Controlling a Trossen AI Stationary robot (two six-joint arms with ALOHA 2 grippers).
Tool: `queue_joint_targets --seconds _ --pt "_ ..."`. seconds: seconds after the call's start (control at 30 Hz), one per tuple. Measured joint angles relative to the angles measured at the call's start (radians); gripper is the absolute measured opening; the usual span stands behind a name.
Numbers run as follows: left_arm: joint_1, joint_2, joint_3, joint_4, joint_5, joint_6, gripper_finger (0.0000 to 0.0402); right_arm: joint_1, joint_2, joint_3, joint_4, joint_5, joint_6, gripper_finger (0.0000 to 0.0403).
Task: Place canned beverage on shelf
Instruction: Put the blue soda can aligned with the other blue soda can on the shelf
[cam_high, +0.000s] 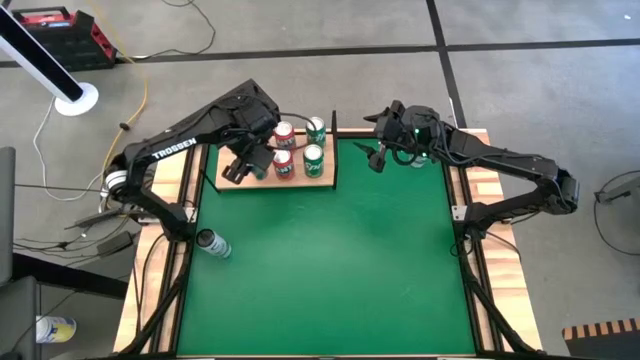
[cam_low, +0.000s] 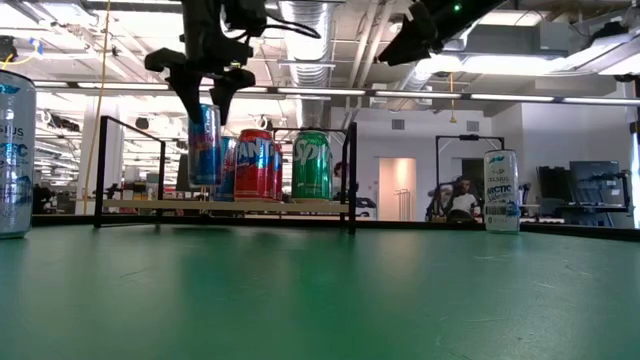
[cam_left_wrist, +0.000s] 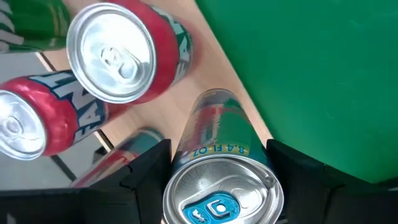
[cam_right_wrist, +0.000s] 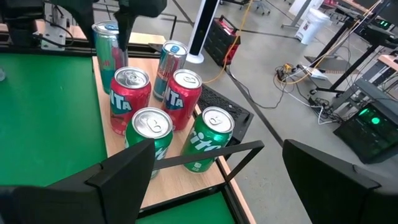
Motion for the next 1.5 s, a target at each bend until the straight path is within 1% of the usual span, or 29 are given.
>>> queue_joint_targets --seconds 0.1,0.23,0.5,0.73,1.5 --pt "-0.003 0.016 0.000 -0.002 -0.011 -0.008 0.0224 0.000 0.000 0.000 -0.011 0.000 0.000 0.0378" --pt "-0.006 0.022 0.000 0.003 -0.050 0.001 0.0225 0.000 0.000 0.000 -0.016 -0.001 0.000 0.0378" --pt "0.002 0.056 0.000 -0.003 -0.024 -0.020 0.0225 0.000 0.000 0.000 -0.015 -0.002 -0.001 0.0378" --pt "0.002 0.077 0.000 0.002 -0.025 -0.020 0.0225 0.000 0.000 0.000 -0.022 -0.002 -0.002 0.0378" --pt "0.002 0.078 0.000 0.002 -0.008 -0.056 0.0226 0.000 0.000 0.000 -0.029 -0.001 -0.019 0.0378"
